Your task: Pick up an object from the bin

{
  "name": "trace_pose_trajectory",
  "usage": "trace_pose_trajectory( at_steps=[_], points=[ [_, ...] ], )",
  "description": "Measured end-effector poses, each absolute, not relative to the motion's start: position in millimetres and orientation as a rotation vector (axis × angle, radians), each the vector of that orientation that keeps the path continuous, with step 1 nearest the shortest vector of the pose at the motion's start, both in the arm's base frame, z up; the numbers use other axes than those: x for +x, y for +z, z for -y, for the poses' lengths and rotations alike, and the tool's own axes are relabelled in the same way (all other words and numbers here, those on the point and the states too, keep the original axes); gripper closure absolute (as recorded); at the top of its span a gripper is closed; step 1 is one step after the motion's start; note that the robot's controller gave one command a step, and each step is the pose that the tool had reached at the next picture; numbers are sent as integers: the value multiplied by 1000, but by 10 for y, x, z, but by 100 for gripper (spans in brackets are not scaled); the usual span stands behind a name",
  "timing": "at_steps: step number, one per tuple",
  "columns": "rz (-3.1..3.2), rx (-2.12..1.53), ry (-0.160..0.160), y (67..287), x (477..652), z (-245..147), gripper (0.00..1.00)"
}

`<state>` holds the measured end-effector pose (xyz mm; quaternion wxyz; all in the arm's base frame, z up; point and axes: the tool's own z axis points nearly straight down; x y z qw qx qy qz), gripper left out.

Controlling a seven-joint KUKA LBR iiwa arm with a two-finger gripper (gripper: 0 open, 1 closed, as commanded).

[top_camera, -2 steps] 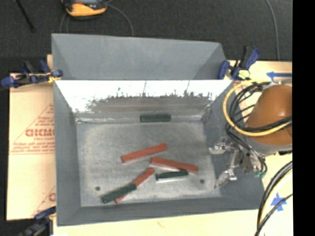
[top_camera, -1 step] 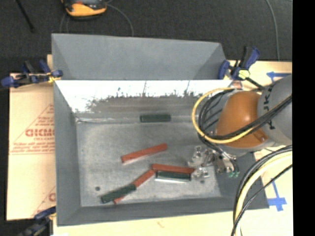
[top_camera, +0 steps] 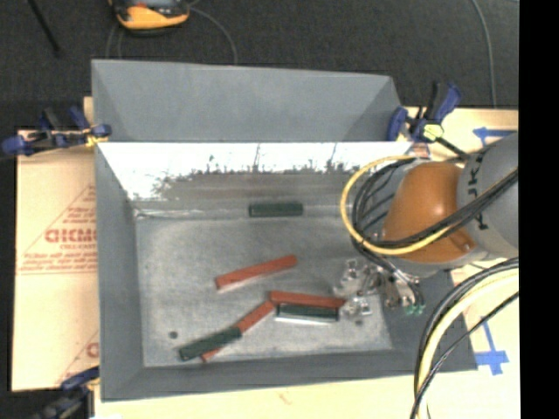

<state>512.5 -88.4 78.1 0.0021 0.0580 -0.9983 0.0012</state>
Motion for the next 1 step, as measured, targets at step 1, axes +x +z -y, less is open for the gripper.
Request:
trace_pose_trajectory(
  at_steps=[1],
  points=[
    [3143, 111, 2, 2161, 5034, 886, 100]
  ],
)
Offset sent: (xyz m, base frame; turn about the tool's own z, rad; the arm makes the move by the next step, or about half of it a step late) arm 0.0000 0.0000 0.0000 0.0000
